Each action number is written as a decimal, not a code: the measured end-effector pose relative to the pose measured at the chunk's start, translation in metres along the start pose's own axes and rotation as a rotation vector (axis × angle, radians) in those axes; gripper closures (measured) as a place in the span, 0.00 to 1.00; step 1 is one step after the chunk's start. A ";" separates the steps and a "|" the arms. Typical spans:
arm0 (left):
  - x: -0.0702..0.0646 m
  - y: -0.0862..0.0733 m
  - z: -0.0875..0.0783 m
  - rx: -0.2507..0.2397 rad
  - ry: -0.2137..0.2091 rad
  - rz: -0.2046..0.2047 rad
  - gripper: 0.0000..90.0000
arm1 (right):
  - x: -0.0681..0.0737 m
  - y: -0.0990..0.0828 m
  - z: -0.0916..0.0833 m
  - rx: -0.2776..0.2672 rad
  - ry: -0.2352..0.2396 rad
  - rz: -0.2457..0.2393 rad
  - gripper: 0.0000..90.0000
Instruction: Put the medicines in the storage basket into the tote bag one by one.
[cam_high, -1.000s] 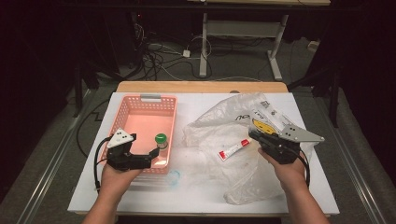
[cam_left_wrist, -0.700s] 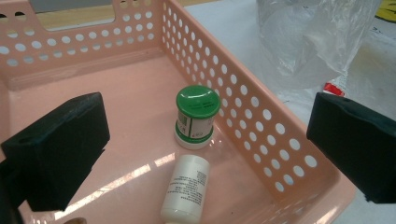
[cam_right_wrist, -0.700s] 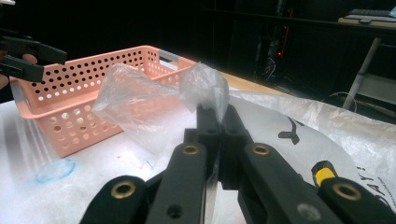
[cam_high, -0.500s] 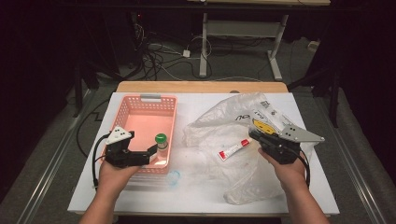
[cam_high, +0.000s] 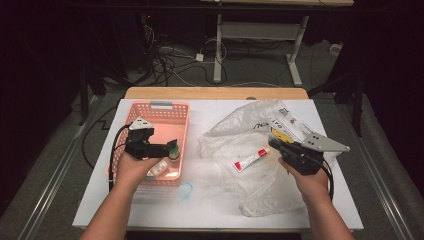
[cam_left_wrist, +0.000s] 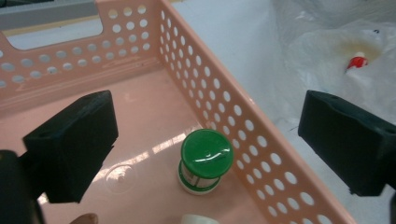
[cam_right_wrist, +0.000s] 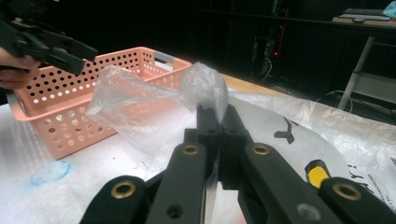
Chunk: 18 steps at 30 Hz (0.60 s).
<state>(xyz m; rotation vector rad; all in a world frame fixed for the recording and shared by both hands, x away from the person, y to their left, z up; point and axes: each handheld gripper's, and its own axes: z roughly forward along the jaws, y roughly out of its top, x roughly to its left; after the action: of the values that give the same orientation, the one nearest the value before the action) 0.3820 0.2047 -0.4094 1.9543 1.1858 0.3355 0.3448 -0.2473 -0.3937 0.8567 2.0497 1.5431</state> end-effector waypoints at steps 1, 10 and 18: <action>0.002 0.000 0.002 0.009 0.001 -0.004 0.08 | 0.000 0.000 0.000 0.001 0.000 0.001 1.00; 0.009 0.002 0.021 0.093 -0.019 0.004 0.19 | 0.000 0.000 0.001 0.001 0.002 0.003 1.00; 0.009 0.001 0.038 0.210 -0.006 0.022 0.20 | 0.000 0.000 0.001 0.002 0.001 0.003 1.00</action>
<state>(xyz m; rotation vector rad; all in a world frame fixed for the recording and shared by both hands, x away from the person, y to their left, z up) 0.4102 0.1928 -0.4344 2.1478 1.2382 0.2239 0.3451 -0.2465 -0.3940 0.8603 2.0520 1.5440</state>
